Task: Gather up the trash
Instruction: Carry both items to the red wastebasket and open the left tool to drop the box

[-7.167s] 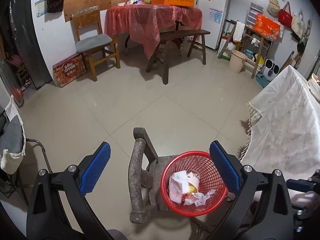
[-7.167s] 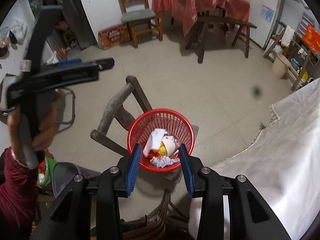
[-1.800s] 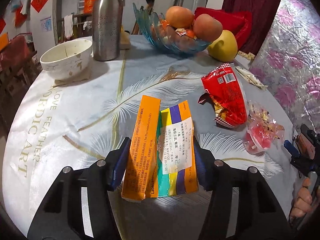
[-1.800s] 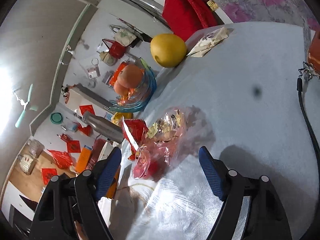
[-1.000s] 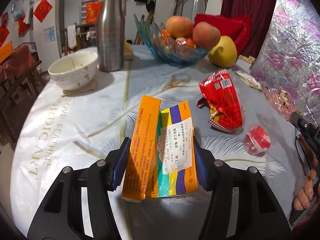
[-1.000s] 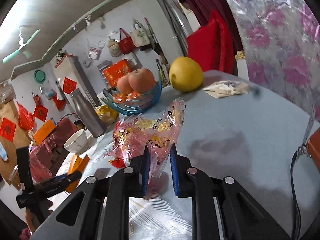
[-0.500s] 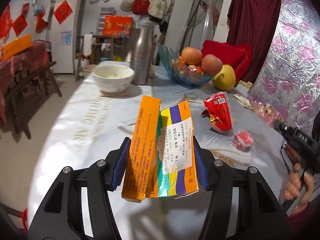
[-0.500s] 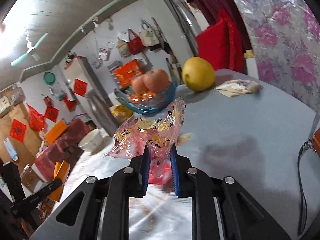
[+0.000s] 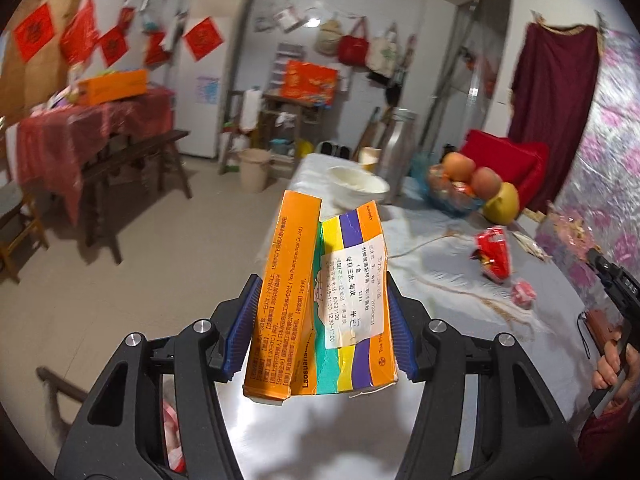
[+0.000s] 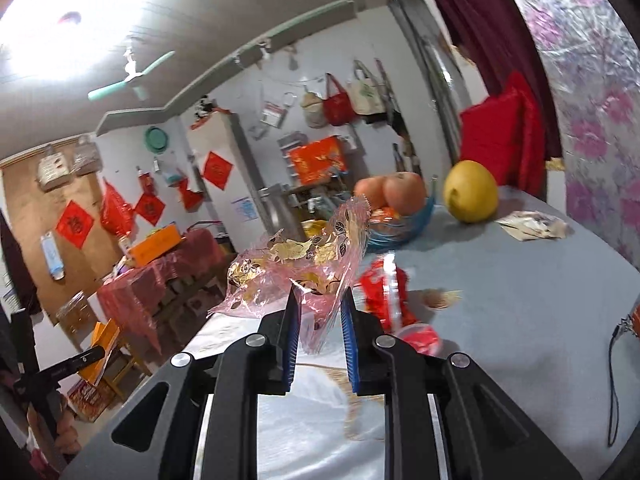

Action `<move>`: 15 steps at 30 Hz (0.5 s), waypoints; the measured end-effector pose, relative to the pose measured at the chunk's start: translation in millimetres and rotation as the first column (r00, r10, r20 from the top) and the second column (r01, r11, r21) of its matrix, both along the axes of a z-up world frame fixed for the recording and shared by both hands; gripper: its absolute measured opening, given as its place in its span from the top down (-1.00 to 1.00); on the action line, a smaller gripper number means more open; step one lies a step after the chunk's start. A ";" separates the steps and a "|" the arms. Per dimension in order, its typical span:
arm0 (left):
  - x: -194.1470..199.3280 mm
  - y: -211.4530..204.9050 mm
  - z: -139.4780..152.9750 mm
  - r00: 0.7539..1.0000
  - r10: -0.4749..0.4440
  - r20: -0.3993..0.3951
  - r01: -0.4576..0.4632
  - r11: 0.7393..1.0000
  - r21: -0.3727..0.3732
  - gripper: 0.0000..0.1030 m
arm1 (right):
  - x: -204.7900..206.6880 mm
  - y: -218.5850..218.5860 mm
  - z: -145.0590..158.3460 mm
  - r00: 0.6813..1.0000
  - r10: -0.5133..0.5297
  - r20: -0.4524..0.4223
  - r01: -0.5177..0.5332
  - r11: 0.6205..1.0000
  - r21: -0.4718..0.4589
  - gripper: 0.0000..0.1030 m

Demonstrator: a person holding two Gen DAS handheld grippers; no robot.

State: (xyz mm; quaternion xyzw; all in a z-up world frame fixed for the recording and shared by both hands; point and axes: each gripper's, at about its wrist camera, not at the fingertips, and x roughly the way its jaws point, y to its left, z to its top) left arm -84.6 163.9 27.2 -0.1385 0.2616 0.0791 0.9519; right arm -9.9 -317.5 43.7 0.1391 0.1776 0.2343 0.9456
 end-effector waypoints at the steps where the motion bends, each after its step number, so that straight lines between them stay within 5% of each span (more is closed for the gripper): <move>1: -7.2 9.5 -0.8 1.000 0.018 -0.010 -0.018 1.000 -0.003 -0.12 | -4.4 5.5 1.3 1.000 0.016 0.006 -0.016 1.000 -0.007 0.61; 7: -51.6 57.0 -12.7 0.990 0.130 -0.057 -0.128 0.991 0.031 -0.12 | -23.7 33.4 3.9 0.996 0.089 0.008 -0.089 0.996 -0.029 0.61; 15: -94.6 112.9 -49.8 0.966 0.214 -0.148 -0.221 0.975 -0.033 -0.12 | -36.8 74.4 7.8 0.983 0.181 -0.010 -0.181 0.983 -0.037 0.61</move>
